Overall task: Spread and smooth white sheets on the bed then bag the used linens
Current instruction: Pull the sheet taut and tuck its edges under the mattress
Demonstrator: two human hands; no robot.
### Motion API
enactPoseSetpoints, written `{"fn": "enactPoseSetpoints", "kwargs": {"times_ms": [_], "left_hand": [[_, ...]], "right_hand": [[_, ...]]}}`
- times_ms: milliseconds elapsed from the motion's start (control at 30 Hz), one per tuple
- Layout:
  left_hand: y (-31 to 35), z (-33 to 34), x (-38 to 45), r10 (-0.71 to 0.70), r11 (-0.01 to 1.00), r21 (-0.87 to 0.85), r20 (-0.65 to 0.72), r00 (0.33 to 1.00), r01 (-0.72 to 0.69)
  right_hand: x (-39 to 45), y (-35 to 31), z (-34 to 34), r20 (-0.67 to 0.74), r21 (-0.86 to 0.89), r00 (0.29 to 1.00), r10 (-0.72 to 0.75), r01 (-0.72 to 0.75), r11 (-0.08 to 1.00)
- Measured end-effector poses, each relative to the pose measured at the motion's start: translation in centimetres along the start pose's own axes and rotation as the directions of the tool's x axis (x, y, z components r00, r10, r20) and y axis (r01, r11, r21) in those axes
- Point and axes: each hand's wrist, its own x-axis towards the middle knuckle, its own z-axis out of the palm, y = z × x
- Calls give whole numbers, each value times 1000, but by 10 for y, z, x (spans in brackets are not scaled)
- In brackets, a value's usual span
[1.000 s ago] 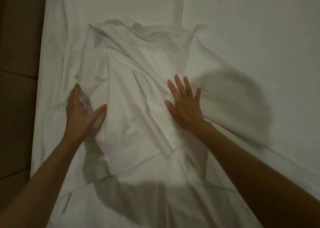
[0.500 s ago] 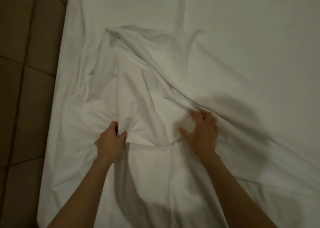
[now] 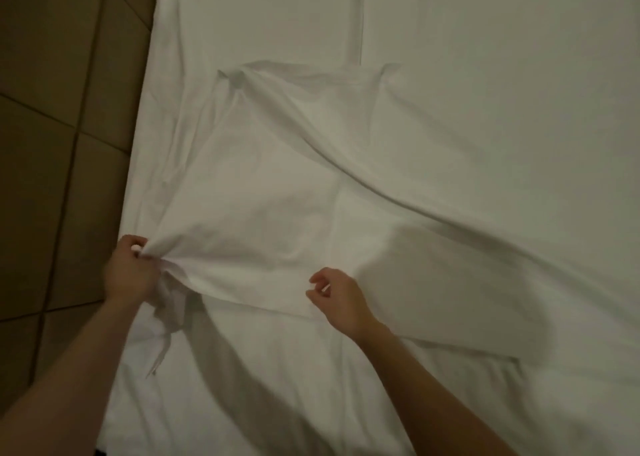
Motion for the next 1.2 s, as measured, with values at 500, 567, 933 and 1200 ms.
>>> {"fn": "enactPoseSetpoints", "kwargs": {"times_ms": [500,567,933,1200], "left_hand": [[5,67,-59,490,525,614,348,799,-590],[8,57,-45,487,542,611,330,808,-577],[0,6,9,242,606,611,468,850,-509],[9,-13,-13,-21,967,229,498,867,-108]], "right_hand": [[-20,29,-28,151,-844,948,-279,271,462],[-18,25,-29,158,-856,947,-280,273,438],[-14,6,-45,441,-674,881,-170,451,586],[-14,19,-32,482,-622,872,-85,409,667]]}}
